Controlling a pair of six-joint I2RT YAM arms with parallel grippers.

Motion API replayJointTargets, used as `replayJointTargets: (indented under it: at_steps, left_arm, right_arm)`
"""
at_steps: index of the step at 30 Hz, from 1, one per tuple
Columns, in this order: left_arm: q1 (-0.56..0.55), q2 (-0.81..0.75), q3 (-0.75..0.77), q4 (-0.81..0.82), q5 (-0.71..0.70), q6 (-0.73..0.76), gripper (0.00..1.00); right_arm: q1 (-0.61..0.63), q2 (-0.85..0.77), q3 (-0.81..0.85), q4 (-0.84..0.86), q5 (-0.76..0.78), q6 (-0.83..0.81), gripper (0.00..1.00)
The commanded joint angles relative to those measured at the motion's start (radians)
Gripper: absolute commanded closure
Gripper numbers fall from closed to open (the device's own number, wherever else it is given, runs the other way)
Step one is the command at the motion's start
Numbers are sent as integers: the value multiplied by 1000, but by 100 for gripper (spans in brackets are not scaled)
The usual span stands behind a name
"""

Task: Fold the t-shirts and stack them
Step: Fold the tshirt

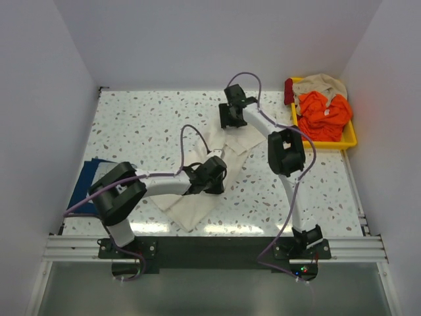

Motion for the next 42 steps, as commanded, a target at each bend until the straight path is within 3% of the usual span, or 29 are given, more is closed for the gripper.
replayJointTargets:
  at_steps: [1, 6, 9, 16, 22, 27, 34, 42]
  left_arm:
    - [-8, 71, 115, 0, 93, -42, 80]
    - [-5, 83, 305, -74, 71, 6, 67]
    - [27, 33, 284, -73, 73, 15, 65]
    - [95, -83, 137, -81, 86, 78, 69]
    - [79, -143, -10, -59, 87, 119, 76]
    - [44, -124, -85, -28, 97, 89, 78]
    - [4, -64, -144, 91, 130, -29, 80]
    - [36, 110, 57, 132, 239, -40, 80]
  right_arm:
    - [39, 172, 211, -172, -27, -106, 32]
    - [30, 177, 313, -177, -22, -137, 20]
    - [30, 96, 301, -140, -48, -103, 15]
    - [30, -206, -25, -2, -70, 108, 7]
    - [36, -283, -269, 95, -56, 176, 13]
    - [36, -208, -258, 93, -59, 172, 26]
    - [14, -65, -138, 55, -54, 139, 42]
    - [-6, 171, 187, -66, -45, 27, 40]
